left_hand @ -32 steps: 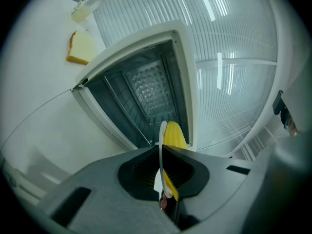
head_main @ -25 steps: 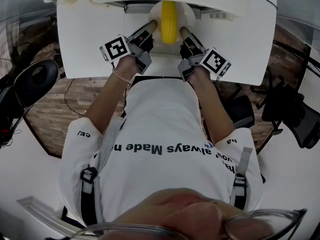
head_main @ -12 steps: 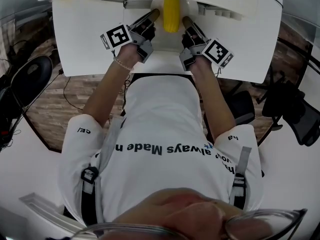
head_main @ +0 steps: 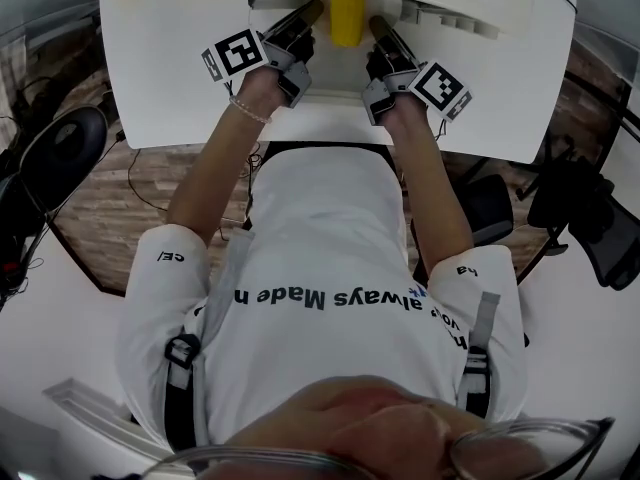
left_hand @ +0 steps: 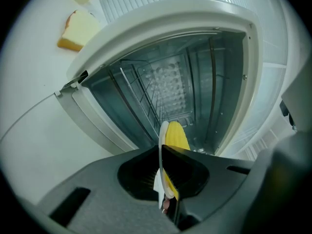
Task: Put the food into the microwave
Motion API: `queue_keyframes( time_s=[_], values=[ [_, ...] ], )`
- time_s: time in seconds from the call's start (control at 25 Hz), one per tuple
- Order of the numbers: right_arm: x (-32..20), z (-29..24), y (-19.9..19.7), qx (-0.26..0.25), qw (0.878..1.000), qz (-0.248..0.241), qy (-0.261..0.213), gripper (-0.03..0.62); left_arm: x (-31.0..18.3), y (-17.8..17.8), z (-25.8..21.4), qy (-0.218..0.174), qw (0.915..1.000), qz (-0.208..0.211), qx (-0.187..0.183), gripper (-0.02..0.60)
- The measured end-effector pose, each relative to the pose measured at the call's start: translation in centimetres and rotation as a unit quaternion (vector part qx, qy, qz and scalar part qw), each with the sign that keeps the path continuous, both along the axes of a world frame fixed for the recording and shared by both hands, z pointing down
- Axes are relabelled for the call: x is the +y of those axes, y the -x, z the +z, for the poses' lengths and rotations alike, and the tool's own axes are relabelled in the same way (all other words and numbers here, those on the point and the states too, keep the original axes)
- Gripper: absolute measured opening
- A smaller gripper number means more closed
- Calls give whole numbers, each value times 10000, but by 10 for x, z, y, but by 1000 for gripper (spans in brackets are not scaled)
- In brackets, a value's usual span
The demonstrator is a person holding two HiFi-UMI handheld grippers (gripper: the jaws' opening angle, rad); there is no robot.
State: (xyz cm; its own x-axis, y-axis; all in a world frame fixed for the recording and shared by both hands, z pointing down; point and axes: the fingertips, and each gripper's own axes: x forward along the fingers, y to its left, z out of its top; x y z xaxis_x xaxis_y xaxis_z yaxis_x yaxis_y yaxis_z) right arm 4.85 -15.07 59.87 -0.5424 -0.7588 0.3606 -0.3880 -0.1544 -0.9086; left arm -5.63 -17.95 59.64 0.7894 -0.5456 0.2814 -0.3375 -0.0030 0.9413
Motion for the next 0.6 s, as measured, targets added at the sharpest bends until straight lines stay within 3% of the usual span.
queue_keyframes(
  time_s=[0.6],
  values=[
    [-13, 7, 4, -141, 9996, 201, 146, 24, -15, 3, 3, -53, 9998, -101, -191, 20]
  ],
)
